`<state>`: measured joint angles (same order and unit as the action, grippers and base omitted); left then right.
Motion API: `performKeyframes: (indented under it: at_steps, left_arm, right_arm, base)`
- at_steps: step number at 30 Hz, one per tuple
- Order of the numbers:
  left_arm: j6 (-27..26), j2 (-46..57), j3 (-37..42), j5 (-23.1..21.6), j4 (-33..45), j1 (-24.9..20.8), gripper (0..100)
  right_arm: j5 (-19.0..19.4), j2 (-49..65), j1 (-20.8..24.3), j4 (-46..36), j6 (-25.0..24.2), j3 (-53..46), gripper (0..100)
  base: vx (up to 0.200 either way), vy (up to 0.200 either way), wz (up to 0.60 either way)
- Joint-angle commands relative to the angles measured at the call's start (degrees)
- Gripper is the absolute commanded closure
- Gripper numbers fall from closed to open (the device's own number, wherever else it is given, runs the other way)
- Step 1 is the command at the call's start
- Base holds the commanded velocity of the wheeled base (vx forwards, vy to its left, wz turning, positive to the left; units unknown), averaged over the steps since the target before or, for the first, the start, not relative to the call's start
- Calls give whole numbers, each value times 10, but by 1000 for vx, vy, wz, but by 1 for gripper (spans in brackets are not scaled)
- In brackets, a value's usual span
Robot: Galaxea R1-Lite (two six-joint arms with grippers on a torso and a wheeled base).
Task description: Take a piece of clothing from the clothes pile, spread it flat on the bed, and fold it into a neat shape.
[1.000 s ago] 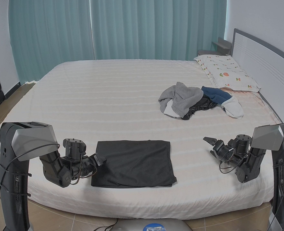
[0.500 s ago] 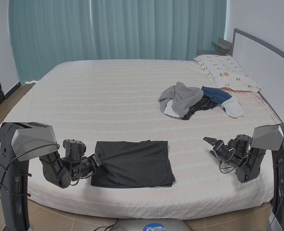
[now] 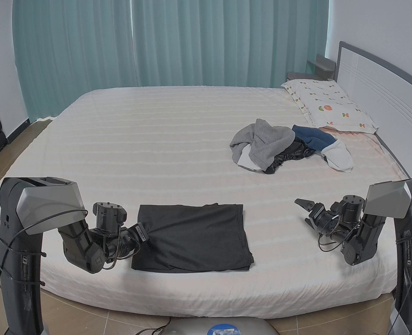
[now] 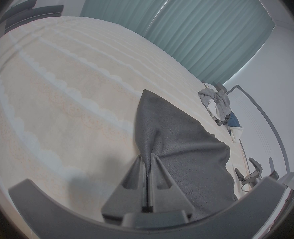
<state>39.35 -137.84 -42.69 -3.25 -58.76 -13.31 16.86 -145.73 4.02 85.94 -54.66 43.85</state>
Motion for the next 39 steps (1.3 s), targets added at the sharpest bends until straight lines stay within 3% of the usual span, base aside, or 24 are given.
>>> performKeyframes:
  at_steps: [1,14,17,20,33,39]
  left_arm:
    - [0,2,0,4,1,-1,100]
    - [6,9,2,4,-3,0,100]
    - [6,9,2,5,-2,0,100]
    - [7,8,2,5,-1,0,100]
    - [7,7,2,6,0,1,100]
    - [7,5,2,6,0,0,100]
  right_arm:
    - [1,-1,0,0,0,0,0]
    - [-2,-1,3,0,4,0,0]
    - [-2,6,13,-3,1,-5,0]
    - [-3,16,52,25,1,-43,0]
    - [-4,16,64,38,-1,-62,0]
    - [-41,40,120,39,-1,-91,0]
  base:
    - [0,0,0]
    - [0,185,0]
    - [0,200,0]
    - [0,200,0]
    - [0,200,0]
    - [0,200,0]
